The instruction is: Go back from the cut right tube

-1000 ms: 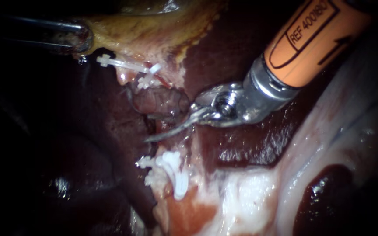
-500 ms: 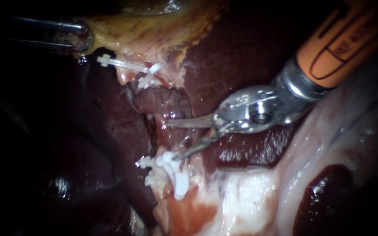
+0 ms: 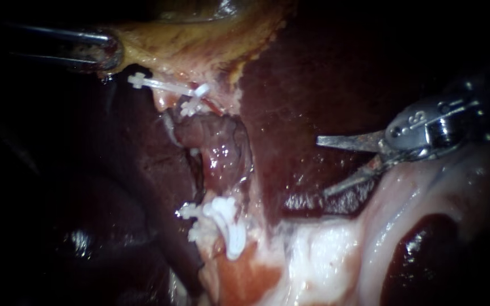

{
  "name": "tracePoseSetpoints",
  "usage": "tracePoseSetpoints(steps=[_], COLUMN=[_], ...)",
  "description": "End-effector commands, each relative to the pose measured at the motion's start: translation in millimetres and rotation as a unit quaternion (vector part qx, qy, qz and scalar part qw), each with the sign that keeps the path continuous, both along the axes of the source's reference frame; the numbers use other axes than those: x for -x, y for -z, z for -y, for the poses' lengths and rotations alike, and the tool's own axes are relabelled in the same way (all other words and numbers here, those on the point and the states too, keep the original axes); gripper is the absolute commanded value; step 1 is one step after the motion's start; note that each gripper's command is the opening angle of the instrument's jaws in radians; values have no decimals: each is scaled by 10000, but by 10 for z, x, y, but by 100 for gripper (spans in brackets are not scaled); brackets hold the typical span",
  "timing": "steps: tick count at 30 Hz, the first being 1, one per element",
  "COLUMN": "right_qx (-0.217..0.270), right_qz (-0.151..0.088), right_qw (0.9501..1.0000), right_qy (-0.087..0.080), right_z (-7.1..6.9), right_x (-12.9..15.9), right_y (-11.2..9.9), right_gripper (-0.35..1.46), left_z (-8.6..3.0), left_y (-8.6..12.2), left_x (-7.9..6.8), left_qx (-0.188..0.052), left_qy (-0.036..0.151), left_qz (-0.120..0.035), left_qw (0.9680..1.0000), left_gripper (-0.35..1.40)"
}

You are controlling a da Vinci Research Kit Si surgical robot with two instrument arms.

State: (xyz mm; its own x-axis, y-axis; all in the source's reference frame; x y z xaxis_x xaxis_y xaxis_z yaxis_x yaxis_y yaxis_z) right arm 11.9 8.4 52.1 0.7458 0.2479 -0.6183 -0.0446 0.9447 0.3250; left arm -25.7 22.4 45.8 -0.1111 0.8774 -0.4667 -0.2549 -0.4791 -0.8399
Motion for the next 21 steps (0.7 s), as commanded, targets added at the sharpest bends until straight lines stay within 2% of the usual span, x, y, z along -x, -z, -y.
tracePoseSetpoints(steps=[1,5,12,15,21], right_qx=[0,0,0,-1,-1], right_qz=[2,0,-3,-3,-1], right_qw=[10000,10000,10000,10000,10000], right_qy=[-9,-5,-1,-1,-4], right_z=[1,1,1,1,0], right_x=[0,1,3,4,4], right_y=[0,0,0,0,-1], right_gripper=[143,143,145,145,145], left_z=[1,7,18,20,21], left_y=[-4,-24,-70,-81,-82], left_x=[3,18,52,58,59], left_qx=[14,72,156,200,205], left_qy=[3,47,-23,-58,-60], left_qz=[-6,-49,2,20,20], left_qw=[10000,10000,9999,9998,9998], left_gripper=[-35,-35,-35,-35,-35])
